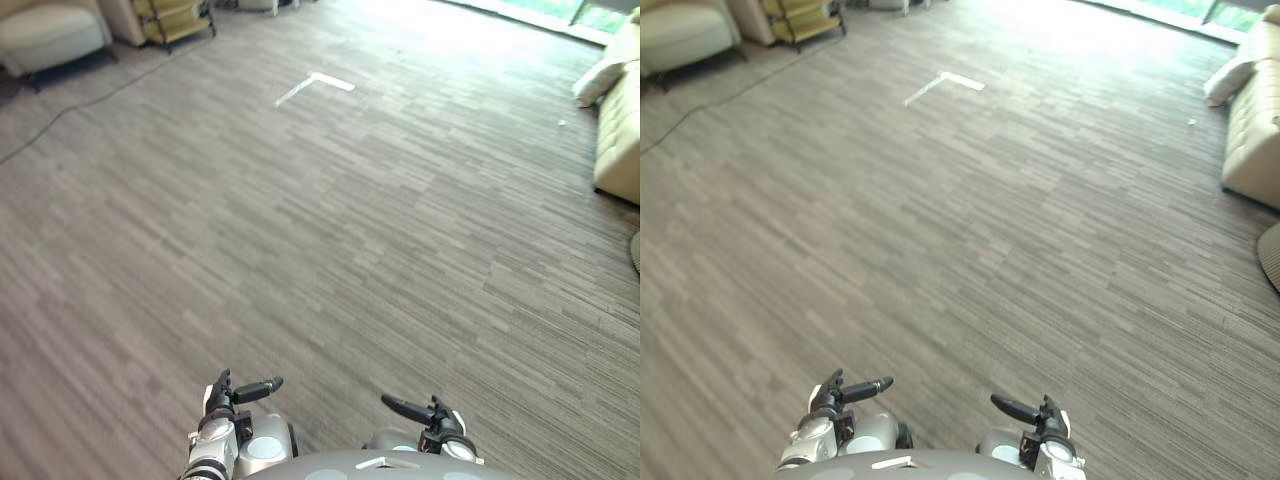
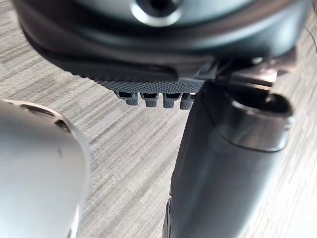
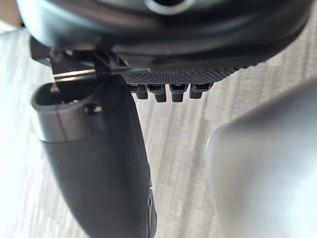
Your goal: Pick up cushions and gather them together orderly.
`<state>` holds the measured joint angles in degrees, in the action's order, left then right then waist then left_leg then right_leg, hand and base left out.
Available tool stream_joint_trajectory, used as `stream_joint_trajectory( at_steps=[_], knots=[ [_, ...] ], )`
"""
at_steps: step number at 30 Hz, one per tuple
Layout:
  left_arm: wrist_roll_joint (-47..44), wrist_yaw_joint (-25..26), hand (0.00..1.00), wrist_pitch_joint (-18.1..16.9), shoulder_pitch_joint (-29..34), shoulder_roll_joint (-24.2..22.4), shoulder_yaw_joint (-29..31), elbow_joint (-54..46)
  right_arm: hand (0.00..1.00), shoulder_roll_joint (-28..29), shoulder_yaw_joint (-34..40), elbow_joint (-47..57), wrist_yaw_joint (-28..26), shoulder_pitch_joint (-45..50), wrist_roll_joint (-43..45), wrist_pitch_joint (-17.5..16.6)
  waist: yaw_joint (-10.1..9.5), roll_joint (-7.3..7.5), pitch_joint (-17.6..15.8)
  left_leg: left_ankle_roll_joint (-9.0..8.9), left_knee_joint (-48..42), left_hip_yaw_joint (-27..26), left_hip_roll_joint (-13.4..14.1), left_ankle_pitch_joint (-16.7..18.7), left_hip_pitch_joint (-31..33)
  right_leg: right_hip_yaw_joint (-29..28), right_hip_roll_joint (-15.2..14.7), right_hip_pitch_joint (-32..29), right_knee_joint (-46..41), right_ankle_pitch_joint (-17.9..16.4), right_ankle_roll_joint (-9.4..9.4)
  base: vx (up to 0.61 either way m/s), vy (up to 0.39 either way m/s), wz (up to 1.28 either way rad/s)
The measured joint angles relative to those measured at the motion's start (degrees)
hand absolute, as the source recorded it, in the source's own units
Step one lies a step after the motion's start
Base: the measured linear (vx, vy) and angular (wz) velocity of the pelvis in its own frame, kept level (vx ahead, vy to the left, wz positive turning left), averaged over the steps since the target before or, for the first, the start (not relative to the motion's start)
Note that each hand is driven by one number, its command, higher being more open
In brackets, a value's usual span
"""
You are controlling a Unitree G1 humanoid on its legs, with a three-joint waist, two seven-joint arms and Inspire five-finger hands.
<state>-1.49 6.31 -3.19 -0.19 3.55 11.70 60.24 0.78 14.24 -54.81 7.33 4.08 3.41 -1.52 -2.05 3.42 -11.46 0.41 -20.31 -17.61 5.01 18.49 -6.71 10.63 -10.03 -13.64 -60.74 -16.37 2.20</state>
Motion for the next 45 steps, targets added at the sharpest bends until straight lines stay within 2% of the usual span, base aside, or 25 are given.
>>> stream_joint_trajectory(
  at_steps=[2,4,5,6,8,12,13,15,17,19,20,22,25,27,28,30,32,34,36,39,40,42,43,44,45],
  knots=[
    [0.07,-0.16,1.00,0.04,-0.02,0.35,-2.07,1.27,1.00,-0.43,0.43,-0.13,0.05,-1.01,0.08,-0.04,1.19,-0.29,-0.15,-0.45,5.74,-1.07,0.41,-0.26,-6.21,7.05,0.59,-4.50,13.54,-0.21,-1.06,0.58,-0.019,-0.03],
    [0.27,-0.40,1.00,0.12,-0.01,0.48,-3.29,2.01,1.00,-0.48,0.53,-0.06,-0.02,-1.68,0.06,-0.13,2.57,-0.40,-0.17,-0.60,9.65,-1.16,0.33,-0.34,-9.82,7.84,2.66,-6.24,27.82,3.40,-0.71,0.63,-0.089,0.19],
    [1.51,-0.72,1.00,0.12,0.50,0.72,-4.47,2.43,1.00,-0.61,0.86,-0.37,-0.19,-1.93,0.14,0.01,3.03,-0.40,-0.31,-1.07,11.90,-0.45,-0.58,-0.60,-12.55,6.82,3.97,-6.19,32.63,11.57,-3.03,0.76,-0.179,0.12],
    [2.30,-1.01,1.00,0.11,0.47,0.04,-4.25,2.71,1.00,-1.36,1.38,-1.22,-0.37,-2.75,-0.09,0.14,2.82,-1.74,-0.08,-2.78,11.57,0.28,0.88,-1.59,-14.28,6.56,5.02,-5.80,30.04,11.66,-8.25,0.65,-0.175,0.08],
    [3.28,-1.33,1.00,0.12,0.60,-1.06,-3.71,2.72,1.00,-1.42,2.52,-1.07,-0.53,-2.93,-0.07,0.10,2.81,-2.94,-0.22,-5.42,7.62,1.43,1.86,-3.15,-13.79,6.55,5.14,-5.52,26.94,7.29,-8.76,0.64,-0.219,-0.03],
    [3.74,-1.40,1.00,0.15,1.40,-2.82,0.22,0.99,1.00,-2.31,2.22,-0.89,-0.51,-3.06,-0.93,1.02,3.13,-6.64,-0.79,-11.20,-33.02,9.91,9.01,-8.28,1.45,6.20,11.10,4.76,32.32,3.02,-9.28,0.54,-0.179,-0.25],
    [3.63,-1.33,1.00,0.00,1.80,-2.80,1.22,-1.08,1.00,-2.29,1.10,-1.39,-0.42,-2.98,-1.09,1.40,2.71,-6.22,-1.42,-9.76,-43.08,9.59,10.23,-7.36,6.63,4.51,12.93,11.34,36.62,2.53,-9.65,0.38,-0.071,-0.45],
    [3.07,-1.32,1.00,-0.32,2.31,-2.45,1.23,-3.21,1.00,-1.80,-0.16,-1.82,-0.44,-2.67,-1.08,1.42,1.95,-4.52,-1.46,-7.24,-43.00,7.04,10.27,-5.78,12.59,1.76,13.62,16.50,40.37,2.19,-9.49,0.46,-0.055,-0.73],
    [1.99,-1.27,1.00,-0.73,2.34,-2.78,2.23,-5.11,1.00,-1.50,0.18,-2.29,-0.40,-2.62,-1.05,1.51,0.81,-4.24,-1.39,-4.61,-32.98,4.87,9.63,-3.61,19.15,-2.30,13.81,20.60,43.69,1.71,-8.59,0.49,0.025,-1.00],
    [1.61,-1.08,1.00,-1.34,2.25,-3.41,3.26,-5.67,1.00,-1.38,0.25,-2.28,0.26,-2.12,-1.05,1.90,0.43,-4.20,-1.42,-4.02,-22.23,4.32,8.28,-3.50,22.61,-4.80,13.51,23.99,46.48,1.22,-7.70,0.50,0.126,-0.76],
    [0.64,-0.87,1.00,-1.42,2.22,-3.43,3.20,-5.98,1.00,-1.23,0.25,-2.35,0.93,-1.67,-1.05,2.32,0.15,-4.01,-1.44,-4.78,-10.10,4.91,5.78,-5.47,24.15,-6.72,12.48,26.59,48.53,0.19,-6.58,0.48,0.176,-0.61],
    [-0.51,-0.39,1.00,-1.70,2.22,-3.57,3.20,-6.04,1.00,-1.25,0.19,-2.36,1.31,-1.44,-1.07,2.39,-0.29,-3.93,-1.43,-5.05,-1.28,5.75,3.80,-8.52,24.89,-8.74,11.50,28.27,49.47,-1.33,-5.35,0.53,0.244,-0.58],
    [-2.35,0.25,1.00,-1.72,2.51,-2.79,3.18,-6.05,1.00,-0.23,-0.19,-2.50,1.66,-0.33,-1.18,2.57,-1.95,-2.11,0.73,-2.26,-1.97,4.64,1.89,-16.70,25.04,-13.79,7.88,30.18,47.84,-4.01,-2.77,0.68,0.303,-0.88],
    [-2.28,0.43,1.00,-1.66,2.68,-1.45,3.07,-5.84,1.00,1.01,-0.39,-2.43,1.48,0.44,-1.18,2.52,-1.96,0.48,1.85,-0.73,-4.91,2.95,0.48,-13.95,23.88,-14.31,5.54,25.51,35.38,-4.50,-1.35,0.63,0.294,-0.52],
    [-2.30,0.57,1.00,-1.21,2.40,-0.34,2.79,-5.23,1.00,1.75,0.22,-2.29,1.44,0.57,-1.09,2.52,-1.72,2.14,1.66,0.20,-6.05,1.80,-0.85,-10.49,20.66,-14.18,3.36,19.89,19.69,-0.29,4.37,0.48,0.223,-0.28],
    [-2.28,0.90,1.00,-0.68,1.76,0.38,1.94,-3.55,1.00,1.76,0.23,-2.16,1.41,0.29,-1.12,2.20,-0.73,2.10,1.43,0.64,-6.18,1.66,-1.93,-7.50,16.57,-13.29,1.34,14.89,5.92,3.38,7.95,0.58,0.247,-0.09],
    [-2.29,1.12,1.00,-0.02,1.67,0.47,0.31,-2.13,1.00,0.84,0.02,-1.42,1.07,0.29,-1.31,1.21,-0.08,1.25,1.14,1.06,-3.64,1.87,-2.46,-3.67,7.70,-8.66,-0.65,9.07,-4.22,2.18,5.92,0.66,0.217,0.01],
    [-2.29,1.13,1.00,0.01,1.83,0.51,-1.68,-1.20,1.00,0.45,-0.05,-0.31,1.21,0.29,-1.24,0.18,0.47,0.30,0.92,0.51,3.16,2.18,-2.14,-3.31,-0.70,-2.09,-0.78,1.50,1.39,-0.61,1.28,0.50,0.051,0.09],
    [-2.28,1.01,1.00,0.03,1.80,0.40,-2.03,-0.37,1.00,0.01,0.13,0.08,1.14,-0.25,-1.22,0.09,1.12,-0.29,0.61,0.39,6.04,2.10,-1.63,-3.38,-3.93,0.87,-0.21,-1.45,7.86,-0.90,0.73,0.47,-0.028,0.15],
    [-2.20,0.69,1.00,0.18,2.00,0.34,-3.13,0.42,1.00,-0.22,0.76,0.26,0.69,-1.48,-1.10,0.05,2.58,-0.70,0.48,-1.26,13.35,1.44,-1.19,-2.81,-10.99,3.85,2.34,-6.27,33.26,6.42,-0.30,0.65,-0.130,0.28],
    [-1.62,0.52,1.00,0.18,2.18,0.12,-3.33,0.85,1.00,-0.43,1.06,0.10,0.63,-1.57,-1.05,0.26,2.78,-1.05,0.37,-2.17,14.19,2.46,-1.05,-2.26,-13.63,2.95,3.28,-5.12,33.98,15.52,-3.41,0.66,-0.235,0.18],
    [-0.92,0.37,1.00,0.16,2.19,-1.14,-3.20,1.26,1.00,-1.05,0.79,0.11,0.41,-1.94,-1.21,0.23,2.51,-2.78,0.74,-3.05,12.27,3.11,0.93,-2.81,-14.24,3.47,4.05,-5.41,29.53,10.91,-5.79,0.74,-0.293,0.15],
    [0.03,-0.16,1.00,0.17,2.19,-1.93,-2.92,1.28,1.00,-1.15,1.36,0.36,0.36,-2.24,-1.24,0.29,2.71,-4.10,0.88,-4.76,3.33,5.42,2.97,-3.78,-11.47,4.45,4.35,-4.48,26.34,5.74,-6.63,0.65,-0.279,0.17],
    [0.03,-0.16,1.00,0.17,2.19,-1.95,-2.89,1.28,1.00,-1.19,1.37,0.39,0.34,-2.24,-1.26,0.30,2.73,-4.14,0.88,-4.80,2.90,5.62,3.08,-3.78,-11.23,4.50,4.37,-4.36,26.34,5.66,-6.60,0.73,-0.322,0.28],
    [0.09,-0.57,1.00,0.20,1.95,-2.46,-0.84,0.71,1.00,-1.94,1.30,0.43,0.22,-2.24,-1.33,0.98,2.86,-5.82,0.42,-9.13,-19.38,11.95,6.44,-8.57,-2.35,5.76,6.44,0.56,28.35,3.13,-7.07,0.44,-0.192,0.06]
  ],
)
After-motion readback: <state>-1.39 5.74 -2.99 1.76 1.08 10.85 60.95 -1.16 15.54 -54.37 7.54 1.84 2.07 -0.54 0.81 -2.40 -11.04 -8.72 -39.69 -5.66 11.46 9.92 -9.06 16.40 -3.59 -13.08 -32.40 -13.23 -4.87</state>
